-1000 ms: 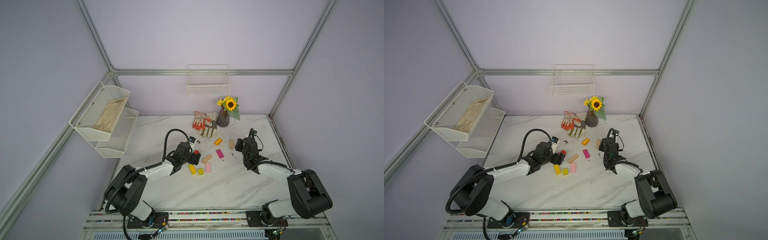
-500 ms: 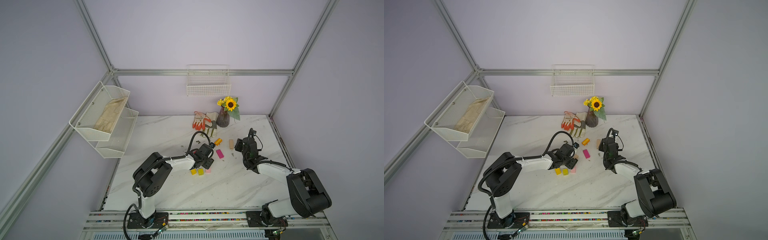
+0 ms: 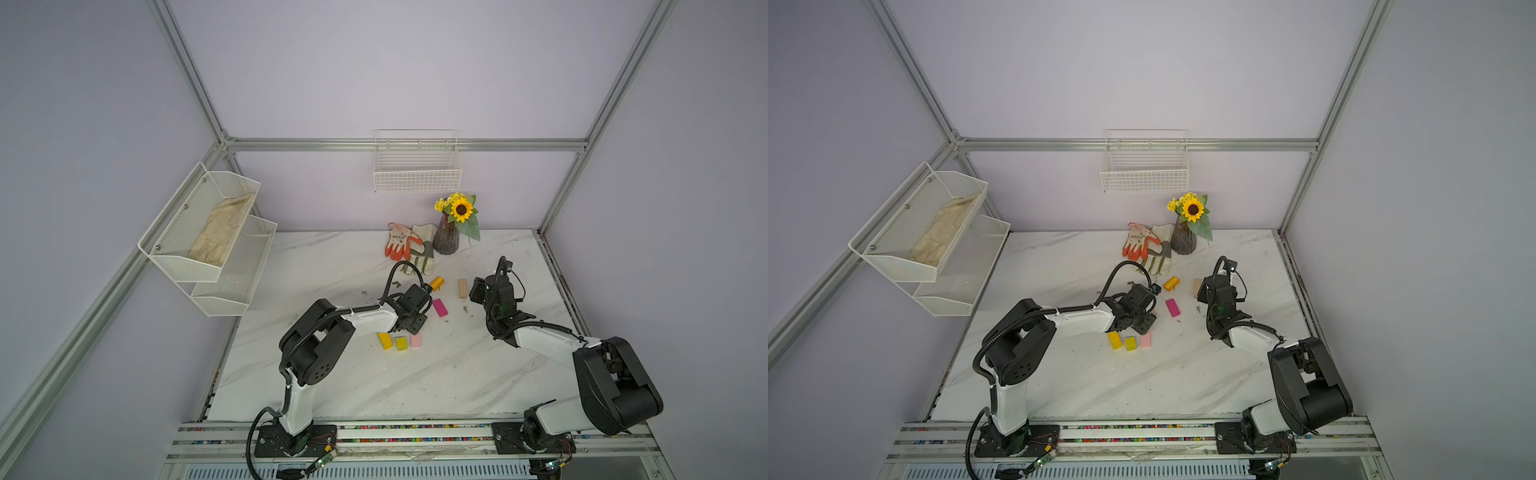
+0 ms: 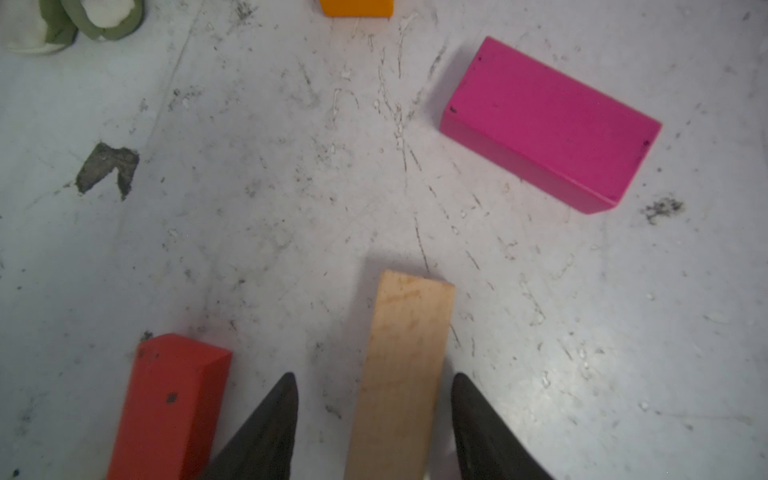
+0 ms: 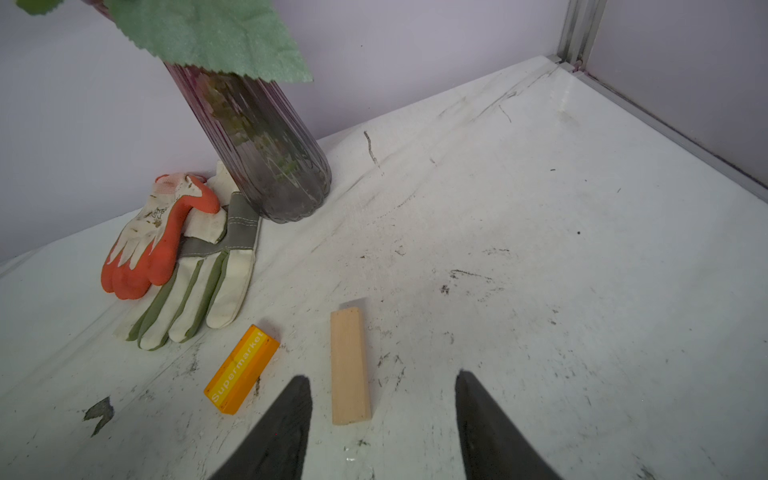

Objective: Build the wood block tower
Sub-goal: 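Close the left gripper on the wood bar and lift it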

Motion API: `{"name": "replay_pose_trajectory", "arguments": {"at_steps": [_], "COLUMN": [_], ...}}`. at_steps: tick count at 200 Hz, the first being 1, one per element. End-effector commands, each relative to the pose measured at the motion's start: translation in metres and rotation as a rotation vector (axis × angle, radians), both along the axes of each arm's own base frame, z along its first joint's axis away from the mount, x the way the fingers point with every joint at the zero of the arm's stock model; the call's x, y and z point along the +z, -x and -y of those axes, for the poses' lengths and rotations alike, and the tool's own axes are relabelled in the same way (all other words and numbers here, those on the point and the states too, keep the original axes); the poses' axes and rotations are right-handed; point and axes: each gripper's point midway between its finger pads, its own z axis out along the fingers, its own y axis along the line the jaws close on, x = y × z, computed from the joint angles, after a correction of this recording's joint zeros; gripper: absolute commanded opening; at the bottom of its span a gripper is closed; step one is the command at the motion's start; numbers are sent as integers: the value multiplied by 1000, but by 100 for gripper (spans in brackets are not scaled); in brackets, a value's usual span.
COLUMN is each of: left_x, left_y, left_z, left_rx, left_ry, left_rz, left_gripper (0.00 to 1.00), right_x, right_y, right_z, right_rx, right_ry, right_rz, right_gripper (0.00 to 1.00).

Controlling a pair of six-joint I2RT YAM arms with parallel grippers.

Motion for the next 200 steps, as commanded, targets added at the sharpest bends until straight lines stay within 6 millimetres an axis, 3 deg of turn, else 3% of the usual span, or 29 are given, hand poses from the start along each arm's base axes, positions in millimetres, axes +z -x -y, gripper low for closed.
{"name": "replay_pose_trajectory", "arguments": {"at_steps": [1,39,97,150,200], "left_x": [23,18,7,11,30], "left_y": [-17,-15,-11,-10,-21], "left_z": [14,20,21,15,7], "left_rx": [2,-16,-17,13,84], "left_ry": [36,46,39,38,38], "left_rz": [37,8,-32,-24,50], "left_gripper": [58,50,47,29,12], "right_x": [8,8,9,9,10], "right_y": [-6,-6,-6,-6,-6], "right_z": [-4,-4,-4,-4,-4], "right_rx": [6,6,7,7,8], "right_ry": [-4,-4,-3,-4,-5], "right_rz": [18,18,19,21,23], "right_gripper": [58,58,58,58,58]}}
